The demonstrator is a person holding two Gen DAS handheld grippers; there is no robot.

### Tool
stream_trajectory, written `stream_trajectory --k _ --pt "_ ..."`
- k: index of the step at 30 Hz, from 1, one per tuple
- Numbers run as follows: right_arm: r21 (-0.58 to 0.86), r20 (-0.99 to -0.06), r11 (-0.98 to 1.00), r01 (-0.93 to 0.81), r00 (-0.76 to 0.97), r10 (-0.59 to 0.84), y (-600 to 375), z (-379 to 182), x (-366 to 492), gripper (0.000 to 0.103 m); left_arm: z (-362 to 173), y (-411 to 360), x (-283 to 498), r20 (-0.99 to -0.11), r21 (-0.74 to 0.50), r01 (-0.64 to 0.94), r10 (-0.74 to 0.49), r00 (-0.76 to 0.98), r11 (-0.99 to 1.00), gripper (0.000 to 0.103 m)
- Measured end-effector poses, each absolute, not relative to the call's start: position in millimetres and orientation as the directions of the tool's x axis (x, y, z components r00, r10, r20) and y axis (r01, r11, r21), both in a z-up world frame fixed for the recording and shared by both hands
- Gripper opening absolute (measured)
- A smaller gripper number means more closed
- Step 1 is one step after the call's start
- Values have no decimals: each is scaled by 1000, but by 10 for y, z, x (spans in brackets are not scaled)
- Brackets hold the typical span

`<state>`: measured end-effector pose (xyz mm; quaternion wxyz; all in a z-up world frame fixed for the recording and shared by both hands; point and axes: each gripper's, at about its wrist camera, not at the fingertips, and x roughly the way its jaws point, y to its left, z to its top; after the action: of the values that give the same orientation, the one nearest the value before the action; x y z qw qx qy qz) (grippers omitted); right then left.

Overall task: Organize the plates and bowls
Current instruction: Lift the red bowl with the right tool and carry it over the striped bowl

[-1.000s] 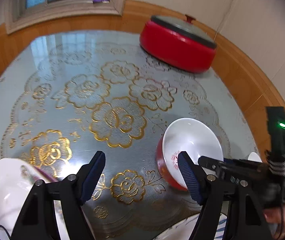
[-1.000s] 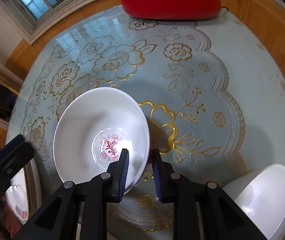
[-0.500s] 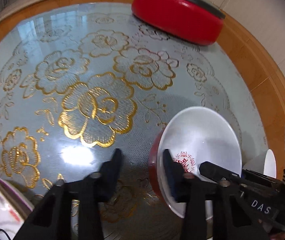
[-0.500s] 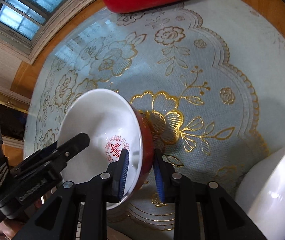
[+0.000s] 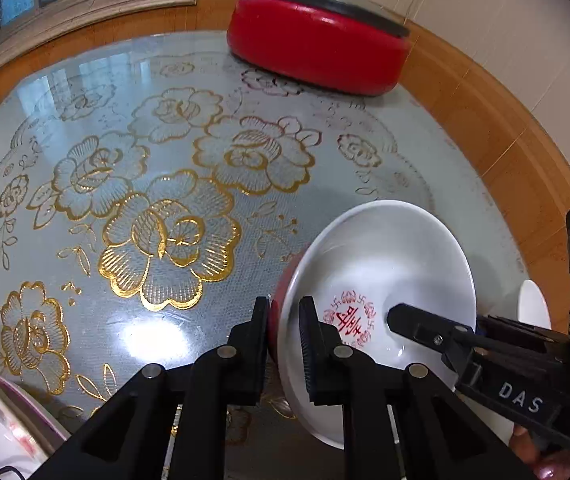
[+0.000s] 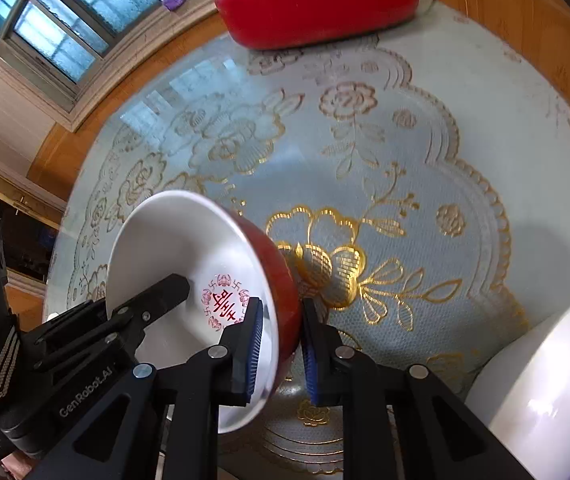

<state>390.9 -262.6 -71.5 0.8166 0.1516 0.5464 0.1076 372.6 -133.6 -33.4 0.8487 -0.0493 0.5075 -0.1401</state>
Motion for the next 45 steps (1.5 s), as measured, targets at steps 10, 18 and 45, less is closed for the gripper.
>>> stream_trajectory --k 10,18,45 --pt "386 -828 922 -16 436 354 -2642 -400 3824 18 -7 -1352 3419 -798 -201 198 -278 534 959 14" --pt "414 -806 910 -30 451 382 -2660 -218 3496 18 201 -1314 3071 -761 -200 199 -280 585 959 14" --pt "421 -821 907 -33 412 396 -2497 -231 2338 18 196 -1173 1970 -746 -203 252 -316 586 946 15"
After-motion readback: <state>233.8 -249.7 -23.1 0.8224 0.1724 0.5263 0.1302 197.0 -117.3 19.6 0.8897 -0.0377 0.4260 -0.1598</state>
